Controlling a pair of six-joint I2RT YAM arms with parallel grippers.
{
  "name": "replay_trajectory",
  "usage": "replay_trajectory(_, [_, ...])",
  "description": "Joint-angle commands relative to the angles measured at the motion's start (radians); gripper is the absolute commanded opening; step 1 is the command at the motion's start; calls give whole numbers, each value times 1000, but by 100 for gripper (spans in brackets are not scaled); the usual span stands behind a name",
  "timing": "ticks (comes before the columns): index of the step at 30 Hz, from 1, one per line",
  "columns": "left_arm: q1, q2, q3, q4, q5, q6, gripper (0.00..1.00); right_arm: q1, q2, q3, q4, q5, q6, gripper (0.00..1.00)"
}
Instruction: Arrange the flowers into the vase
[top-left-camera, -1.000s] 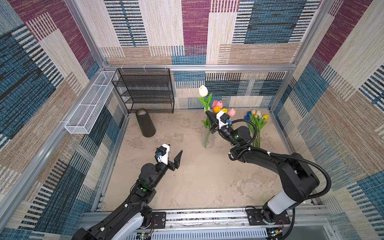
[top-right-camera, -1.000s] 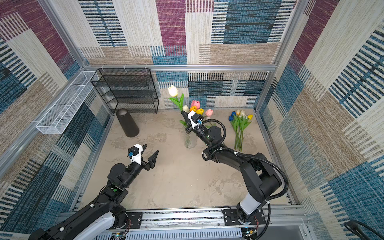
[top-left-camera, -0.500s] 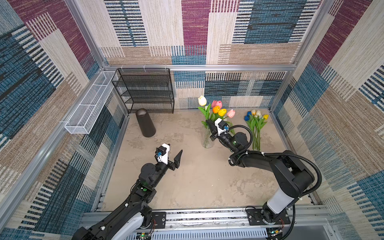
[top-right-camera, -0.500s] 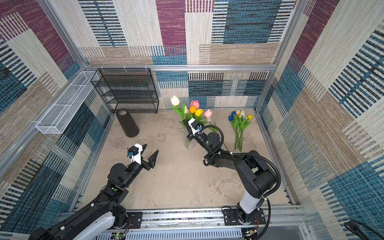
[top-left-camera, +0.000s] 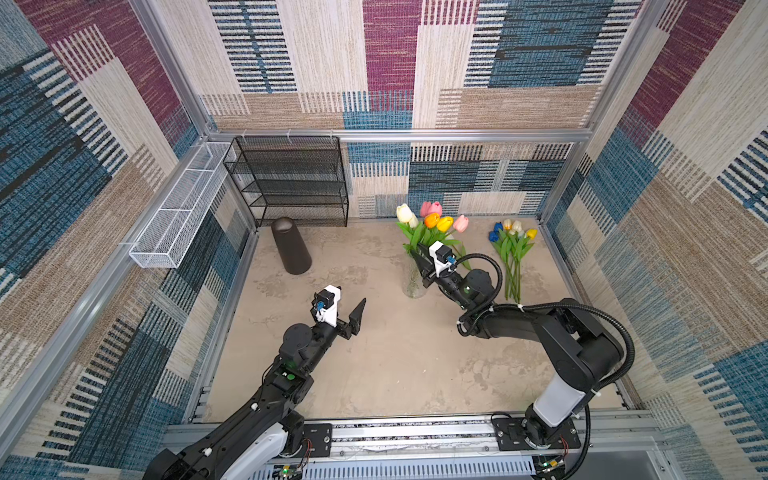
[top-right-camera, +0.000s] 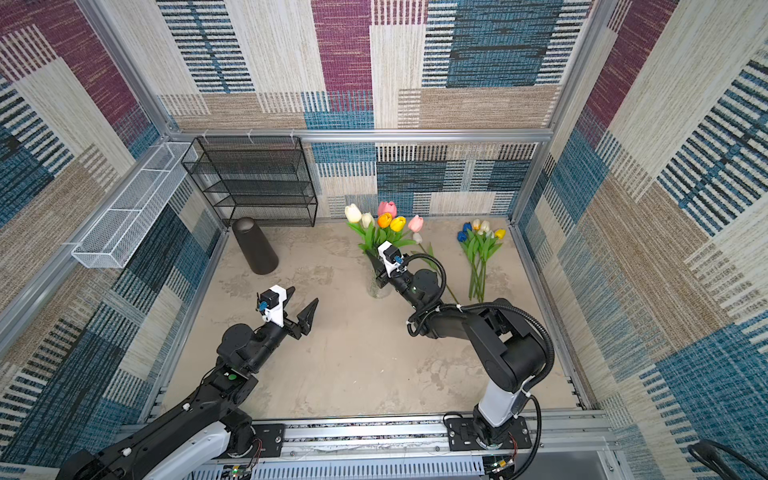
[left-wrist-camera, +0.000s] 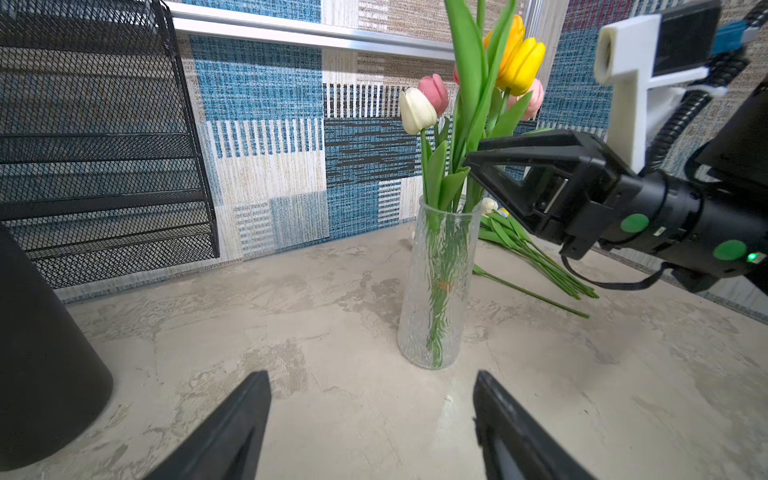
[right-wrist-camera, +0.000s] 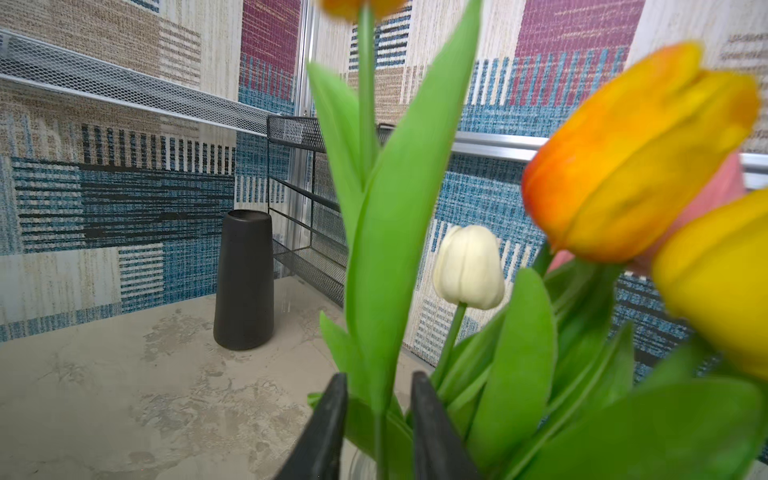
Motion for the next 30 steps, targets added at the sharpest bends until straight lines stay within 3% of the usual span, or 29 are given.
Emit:
replay_trajectory(1, [0,4,18,22,23,4,80,0,-44,-12,34,2,14,42])
replay_trajectory(12, [0,160,180,41,150,13,80,2,-297,-111,-81,-22,25,48])
replay_trajectory(14, [0,197,197,63,177,5,80,2,-366,-126,-142,-17,10,51])
replay_trajectory(15, [0,213,205,75,191,-2,81,2,-407,-137,-172,-11,5,59])
replay_trajectory(17, [0,235,216,97,226,-13,81,-1,-482,-155,-233,18,3,59])
replay_trajectory(19, [-1,250,225,110,276,-16,82,-35,-525,-108,-407,92,48,52])
replay_trajectory(22, [-3,266,239,93,343,-6,83,-200,-491,16,-741,38,217,53])
replay_trajectory(24, [-5,280,237,89,365,-2,84,-291,-454,49,-884,-15,252,54])
replay_trajectory(25, [-6,285,234,84,372,-1,85,-316,-439,54,-941,13,257,55])
replay_trajectory(30, [-6,298,223,48,381,3,86,-484,-179,252,-1339,-6,281,54])
